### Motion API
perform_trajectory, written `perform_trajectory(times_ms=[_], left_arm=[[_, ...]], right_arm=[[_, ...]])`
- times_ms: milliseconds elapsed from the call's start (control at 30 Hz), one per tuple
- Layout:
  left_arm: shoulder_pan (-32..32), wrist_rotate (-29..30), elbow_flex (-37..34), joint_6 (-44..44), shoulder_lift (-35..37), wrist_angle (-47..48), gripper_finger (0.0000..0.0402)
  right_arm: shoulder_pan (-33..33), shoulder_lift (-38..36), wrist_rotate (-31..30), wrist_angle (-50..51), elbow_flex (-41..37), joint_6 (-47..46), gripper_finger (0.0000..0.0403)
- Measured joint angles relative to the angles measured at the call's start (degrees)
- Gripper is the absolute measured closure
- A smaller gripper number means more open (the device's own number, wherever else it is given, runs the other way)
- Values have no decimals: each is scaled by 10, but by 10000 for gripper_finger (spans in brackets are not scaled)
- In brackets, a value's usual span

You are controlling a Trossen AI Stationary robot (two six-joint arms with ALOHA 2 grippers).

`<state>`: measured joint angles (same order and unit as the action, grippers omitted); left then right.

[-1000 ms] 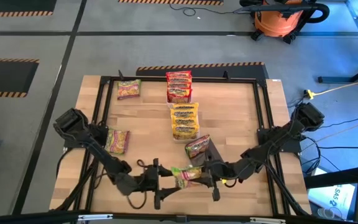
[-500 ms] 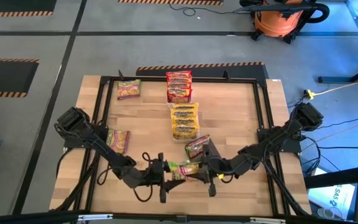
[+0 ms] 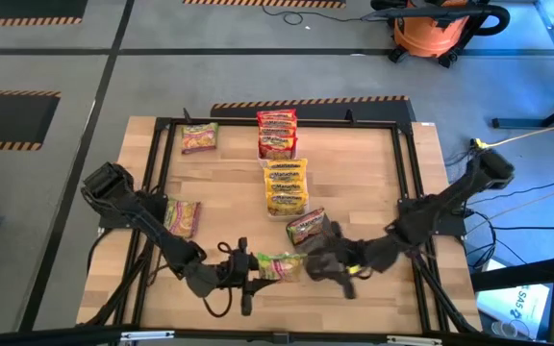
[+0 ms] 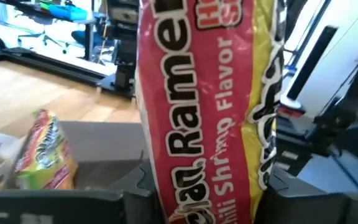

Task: Sort Maruchan noodles
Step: Put the green noodle pack into the black bin

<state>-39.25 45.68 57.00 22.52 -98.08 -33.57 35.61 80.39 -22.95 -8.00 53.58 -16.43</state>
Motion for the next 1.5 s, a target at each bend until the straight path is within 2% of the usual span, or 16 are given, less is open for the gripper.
perform_trajectory(times_ms=[167, 300, 367, 467, 633, 833, 1033, 1233, 1500], left_arm=[[-10, 1, 0, 41, 34, 109, 277], [-9, -32, 0, 79, 43, 169, 277], [-8, -42, 0, 95, 42, 195, 277], [-7, -55, 0, 124, 42, 222, 277], [-6, -58, 0, 133, 42, 235, 277], [-6, -64, 0, 133, 42, 237, 276], [-6, -64, 0, 134, 42, 236, 276], [-6, -64, 0, 146, 42, 236, 276], [-5, -64, 0, 149, 42, 236, 276]], right_arm=[[31, -81, 15, 278, 1, -131, 172], [42, -93, -17, 497, 0, -270, 178], [42, -87, -19, 571, -4, -326, 191], [41, -74, -9, 618, -35, -374, 223], [13, -49, 44, 547, -108, -383, 305], [-15, -7, 82, 400, -135, -292, 393], [-46, 18, 84, 313, -135, -282, 383], [-65, 30, 84, 246, -135, -329, 380], [-75, 32, 26, 174, -135, -360, 379]])
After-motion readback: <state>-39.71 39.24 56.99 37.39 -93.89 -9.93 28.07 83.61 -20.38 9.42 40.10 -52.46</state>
